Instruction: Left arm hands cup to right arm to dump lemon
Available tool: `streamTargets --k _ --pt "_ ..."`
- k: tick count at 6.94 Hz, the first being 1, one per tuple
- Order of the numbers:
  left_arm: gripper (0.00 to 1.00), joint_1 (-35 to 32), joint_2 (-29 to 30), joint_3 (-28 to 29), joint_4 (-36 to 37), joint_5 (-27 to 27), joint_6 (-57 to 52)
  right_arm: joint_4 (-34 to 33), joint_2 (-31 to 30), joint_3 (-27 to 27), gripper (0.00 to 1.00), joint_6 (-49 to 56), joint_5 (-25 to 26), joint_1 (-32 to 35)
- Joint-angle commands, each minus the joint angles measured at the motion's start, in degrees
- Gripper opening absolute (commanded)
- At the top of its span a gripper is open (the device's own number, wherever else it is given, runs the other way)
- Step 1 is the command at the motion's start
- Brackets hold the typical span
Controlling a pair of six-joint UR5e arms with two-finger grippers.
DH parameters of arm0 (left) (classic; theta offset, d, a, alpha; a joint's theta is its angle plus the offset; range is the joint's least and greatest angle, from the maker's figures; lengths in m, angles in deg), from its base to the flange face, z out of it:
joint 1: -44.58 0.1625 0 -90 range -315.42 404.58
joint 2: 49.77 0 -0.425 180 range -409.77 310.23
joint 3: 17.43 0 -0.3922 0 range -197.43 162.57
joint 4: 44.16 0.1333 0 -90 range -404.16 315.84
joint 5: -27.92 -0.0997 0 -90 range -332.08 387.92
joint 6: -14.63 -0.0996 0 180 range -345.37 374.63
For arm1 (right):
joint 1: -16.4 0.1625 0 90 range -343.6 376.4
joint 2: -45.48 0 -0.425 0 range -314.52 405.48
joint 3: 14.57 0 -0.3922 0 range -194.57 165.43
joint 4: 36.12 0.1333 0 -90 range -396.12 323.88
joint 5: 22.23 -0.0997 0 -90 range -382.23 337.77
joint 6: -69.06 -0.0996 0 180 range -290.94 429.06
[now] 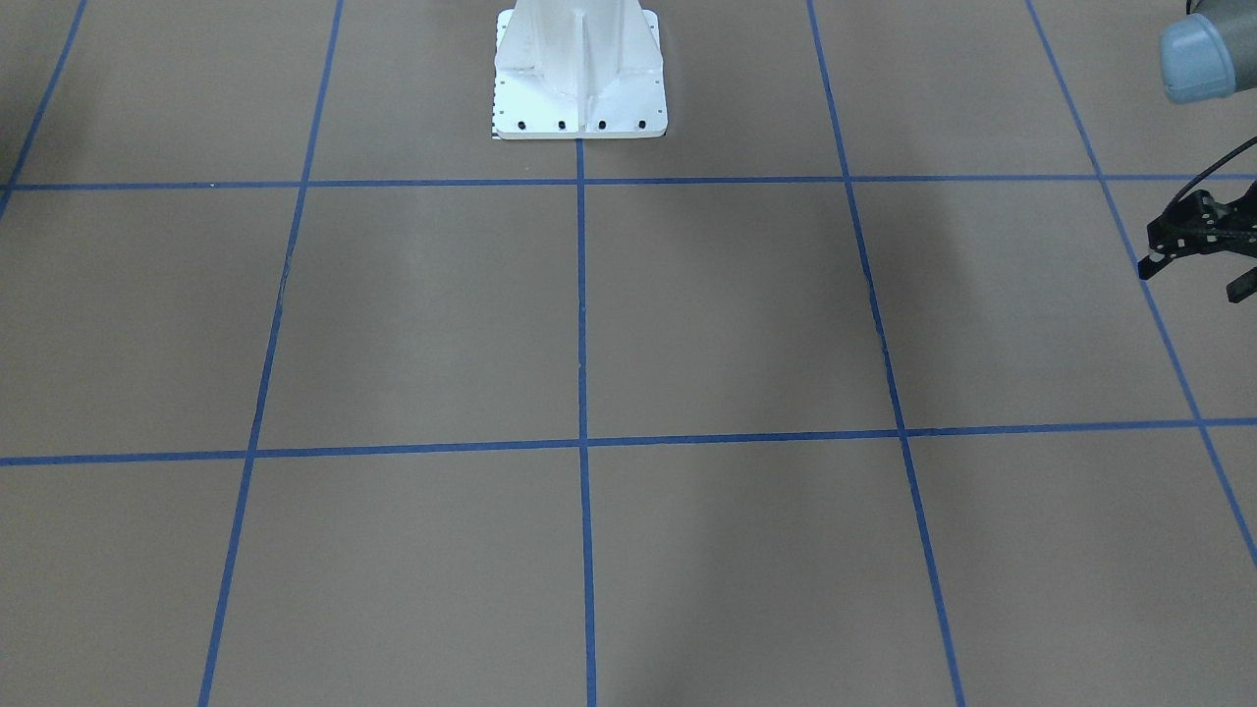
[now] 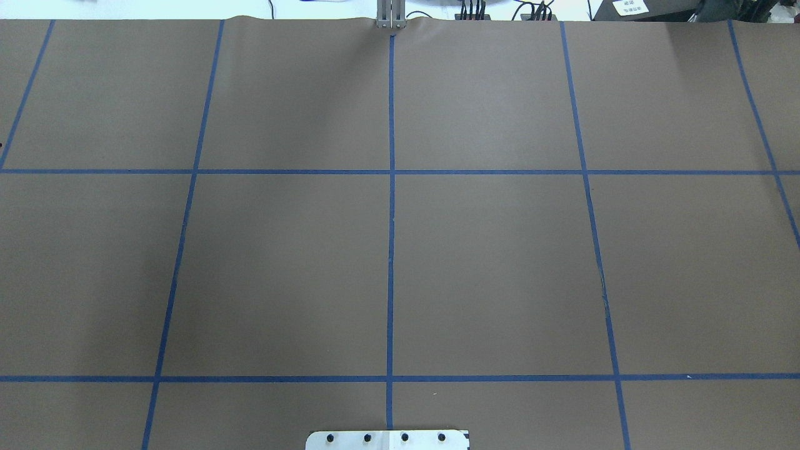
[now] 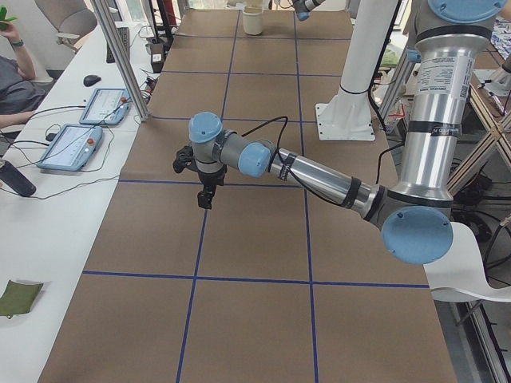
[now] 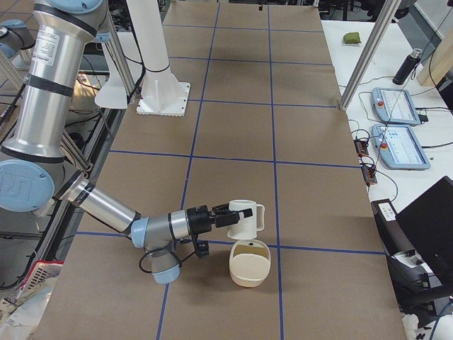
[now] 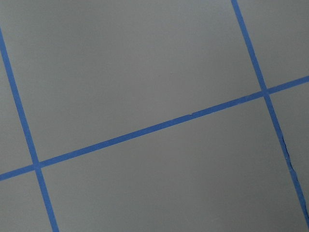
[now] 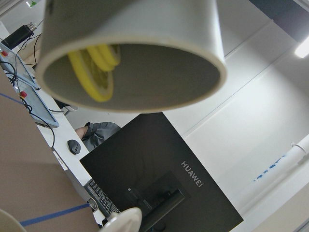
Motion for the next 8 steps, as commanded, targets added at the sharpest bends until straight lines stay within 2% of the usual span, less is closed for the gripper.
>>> streamTargets --k 1,6,8 --pt "1.00 -0.04 -0.04 -0.20 0.00 0.00 0.00 0.00 0.05 0.10 0.37 -4.86 0.65 0.66" --pt "1.00 -0.04 -0.04 -0.20 0.00 0.00 0.00 -0.17 0.14 0.18 0.37 -7.42 0.83 1.71" --pt "1.00 -0.04 -0.12 -0.29 0.00 0.00 0.00 -0.78 0.48 0.97 0.37 -2.02 0.57 1.63"
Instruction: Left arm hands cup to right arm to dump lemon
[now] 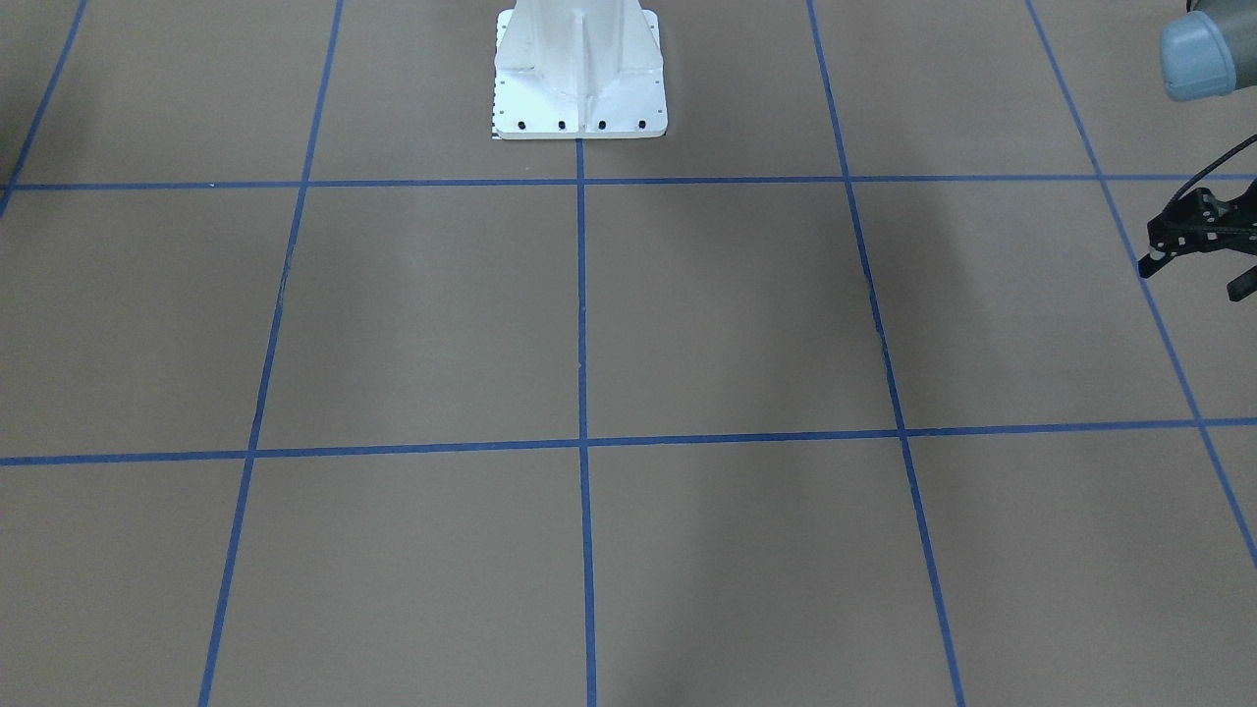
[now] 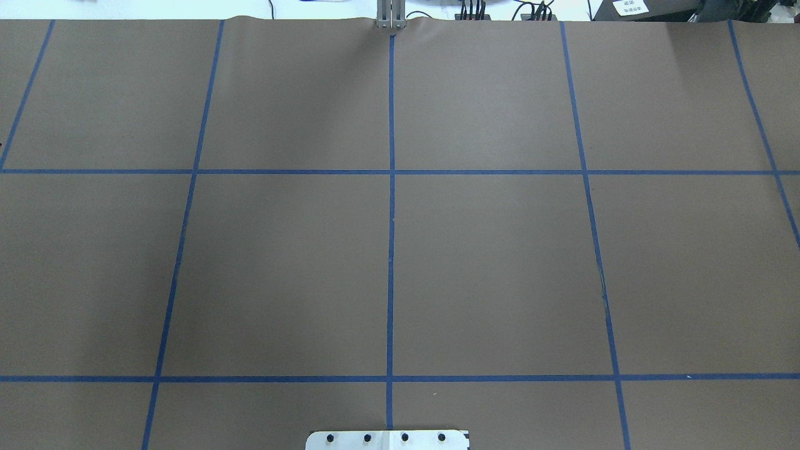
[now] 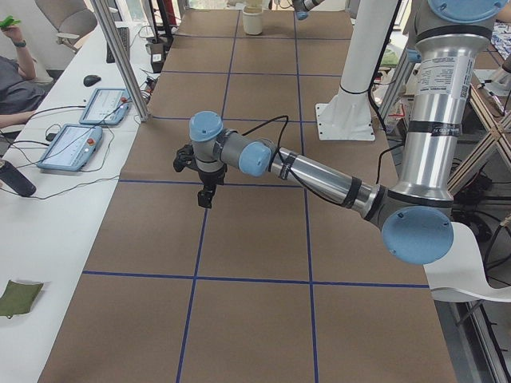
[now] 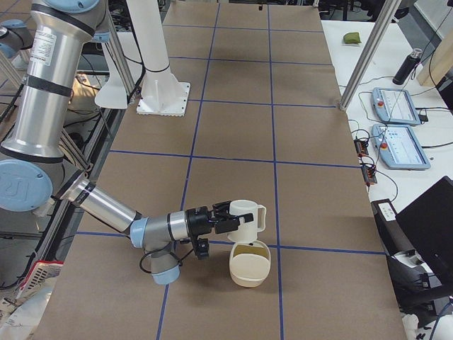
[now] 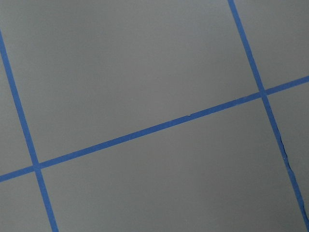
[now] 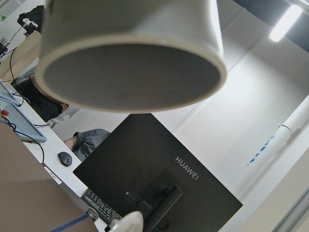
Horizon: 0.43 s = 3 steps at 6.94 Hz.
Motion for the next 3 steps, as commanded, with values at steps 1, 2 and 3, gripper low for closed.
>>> streamTargets --k 1,2,3 --pt "1.00 0.00 -0.03 -0.03 0.00 0.00 0.00 -0.49 1.04 0.68 0.37 11.68 -0.33 -0.07" --pt "1.00 0.00 -0.03 -0.03 0.00 0.00 0.09 -0.49 1.05 1.38 0.36 19.94 -0.59 -0.07" --pt "1.00 0.00 -0.03 -0.03 0.00 0.00 0.09 -0.58 1.14 2.26 0.35 28.46 -1.90 -0.16"
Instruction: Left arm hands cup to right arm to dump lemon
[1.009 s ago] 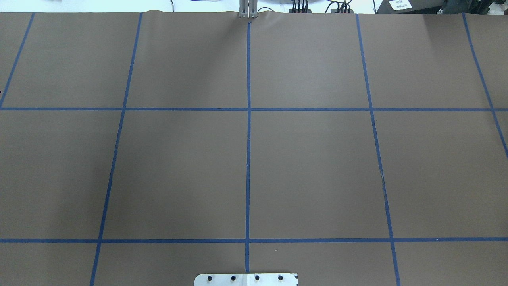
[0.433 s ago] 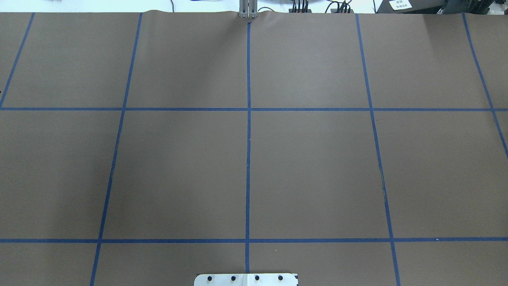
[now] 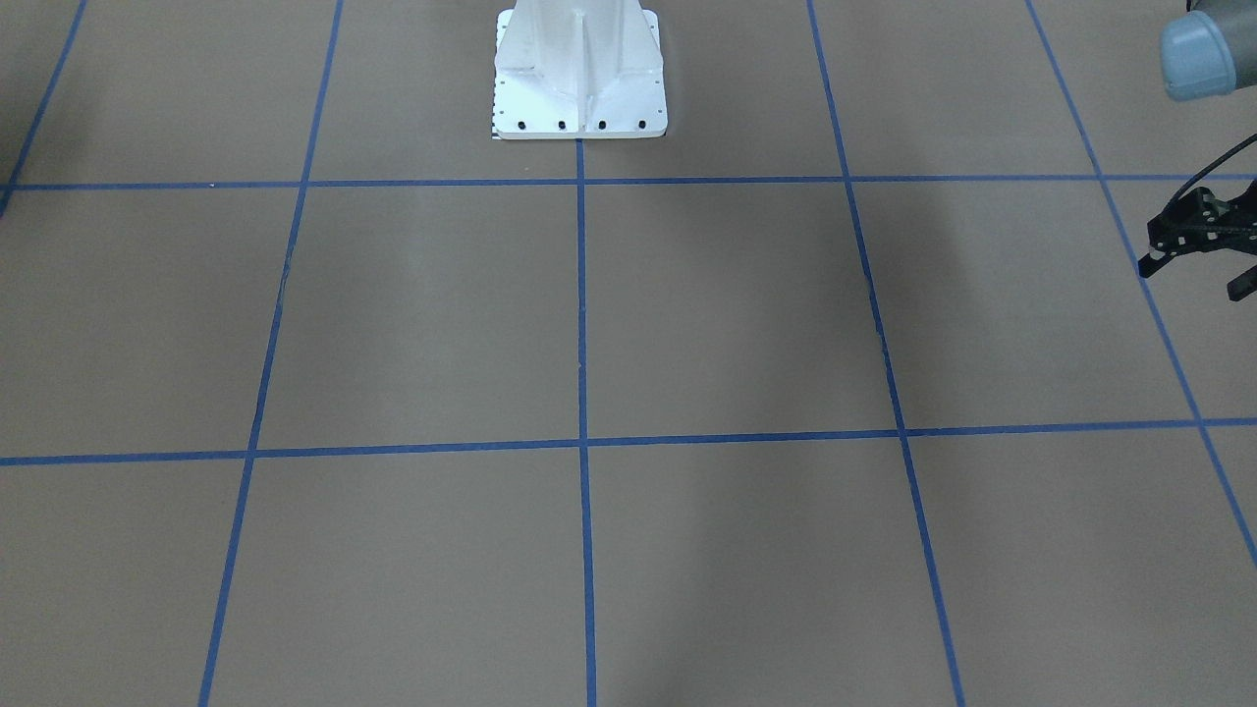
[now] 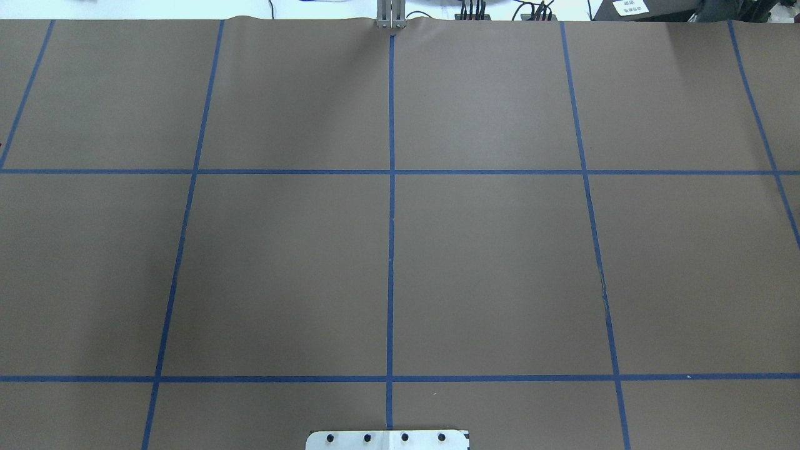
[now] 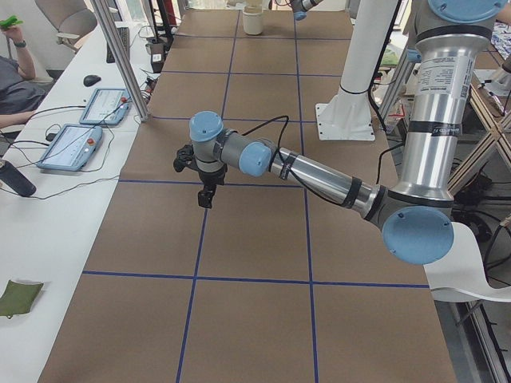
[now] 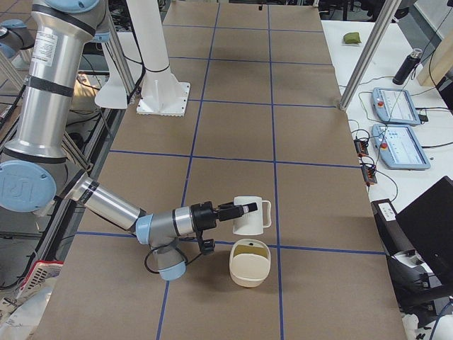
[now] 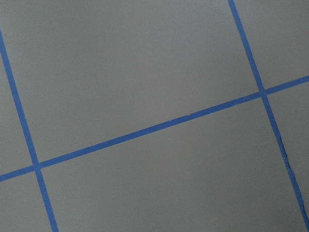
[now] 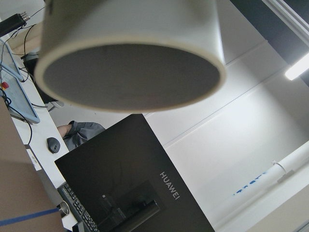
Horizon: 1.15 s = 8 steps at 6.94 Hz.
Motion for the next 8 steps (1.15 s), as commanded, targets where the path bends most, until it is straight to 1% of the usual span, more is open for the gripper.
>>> streamTargets --k 1,2,4,5,8 --pt "1.00 0.00 0.00 0.00 0.00 0.00 0.20 -1.23 0.69 1.56 0.35 18.11 -2.95 -0.06" --pt "1.00 0.00 0.00 0.00 0.00 0.00 0.29 -1.33 1.04 2.17 0.34 29.67 -5.75 -0.15" --pt "1.00 0.00 0.00 0.00 0.00 0.00 0.38 -1.42 2.09 2.53 0.33 47.01 -10.77 -0.24" --pt "1.00 0.09 0.08 0.00 0.00 0.00 0.38 -1.68 2.53 2.79 0.32 59.55 -16.10 -0.24" --pt "1.00 0.09 -0.70 -0.87 0.00 0.17 0.47 -12.19 3.94 7.44 0.31 86.49 -27.10 -0.68"
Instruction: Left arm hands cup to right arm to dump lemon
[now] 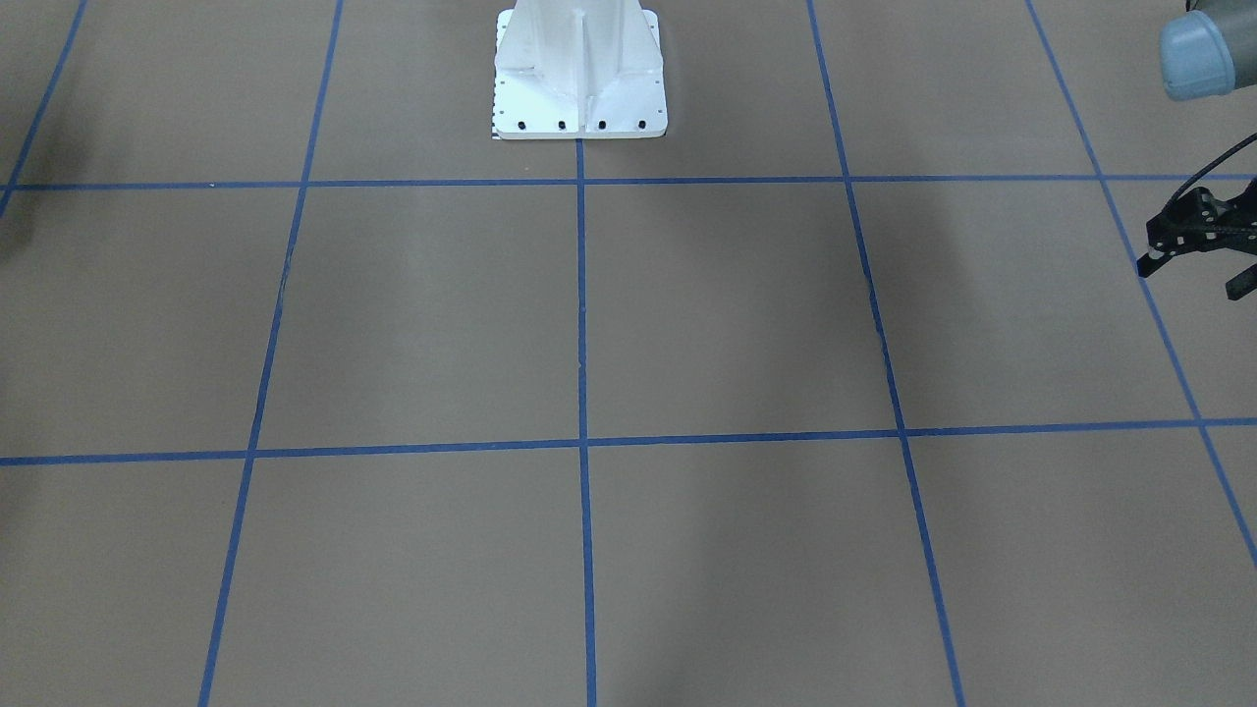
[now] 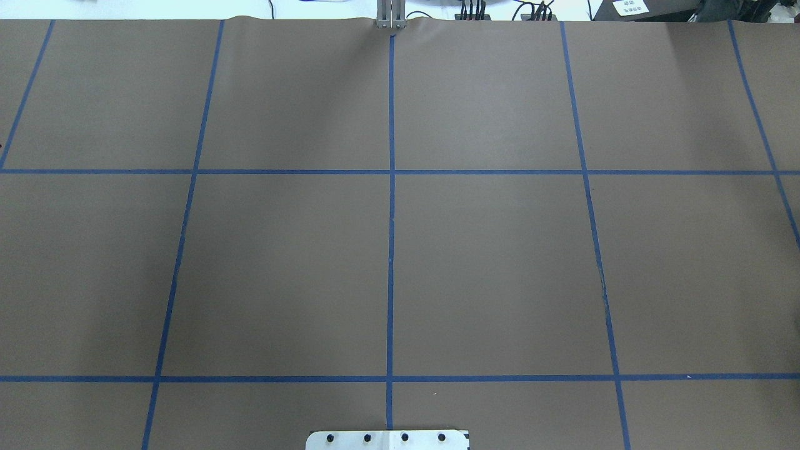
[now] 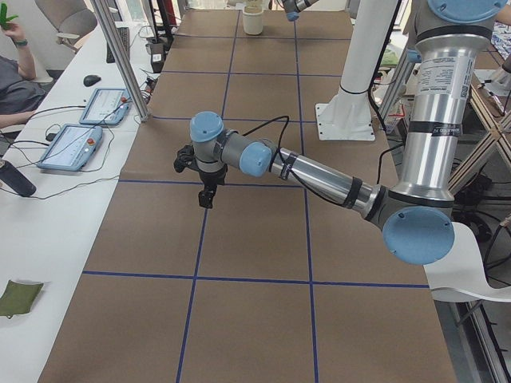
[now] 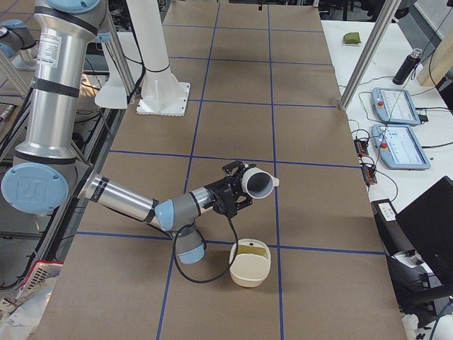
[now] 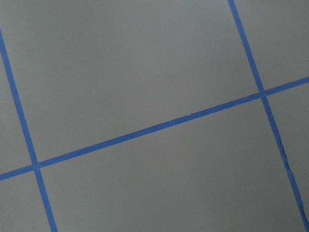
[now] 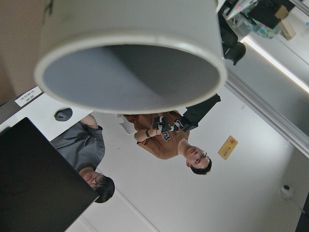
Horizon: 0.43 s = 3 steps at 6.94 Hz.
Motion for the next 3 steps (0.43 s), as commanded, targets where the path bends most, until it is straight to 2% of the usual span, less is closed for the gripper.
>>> streamTargets --k 1,3 --pt "1.00 0.01 -1.06 -1.12 0.00 0.16 0.07 -7.98 0.80 3.46 0.31 18.77 -6.11 -1.08" --pt "1.00 0.10 -1.16 -1.47 0.09 0.60 0.94 -21.92 4.56 6.63 0.31 35.12 -11.97 -4.06"
